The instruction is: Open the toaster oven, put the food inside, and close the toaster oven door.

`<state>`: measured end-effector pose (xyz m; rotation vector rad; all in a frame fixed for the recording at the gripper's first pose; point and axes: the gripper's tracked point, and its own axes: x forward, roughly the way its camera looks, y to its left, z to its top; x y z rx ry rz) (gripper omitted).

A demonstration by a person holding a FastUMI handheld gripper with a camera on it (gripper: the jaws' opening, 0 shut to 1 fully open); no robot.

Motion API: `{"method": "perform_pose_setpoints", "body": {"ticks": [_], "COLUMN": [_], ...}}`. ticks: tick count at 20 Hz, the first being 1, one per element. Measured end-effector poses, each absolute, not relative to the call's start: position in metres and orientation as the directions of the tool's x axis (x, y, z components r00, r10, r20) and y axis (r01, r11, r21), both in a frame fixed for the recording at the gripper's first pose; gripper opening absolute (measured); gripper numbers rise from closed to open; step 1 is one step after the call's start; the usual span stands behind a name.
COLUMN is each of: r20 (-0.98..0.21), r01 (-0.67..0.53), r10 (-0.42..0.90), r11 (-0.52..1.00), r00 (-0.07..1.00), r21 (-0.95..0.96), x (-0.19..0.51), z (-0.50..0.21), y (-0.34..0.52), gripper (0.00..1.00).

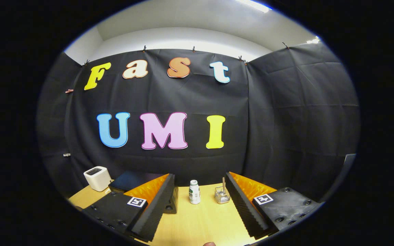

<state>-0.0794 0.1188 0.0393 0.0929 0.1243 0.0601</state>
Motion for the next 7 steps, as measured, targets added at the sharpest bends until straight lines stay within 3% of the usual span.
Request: {"method": "perform_pose_setpoints", "body": {"ticks": [7], "r20": [-0.106], "r01": [-0.099], "r10": [0.11], "r11": [0.99], "r00": [0.988], "r21": [0.103], "x": [-0.0909], "z": [0.0484], "y": [0.1285], "gripper": [0.98]}}
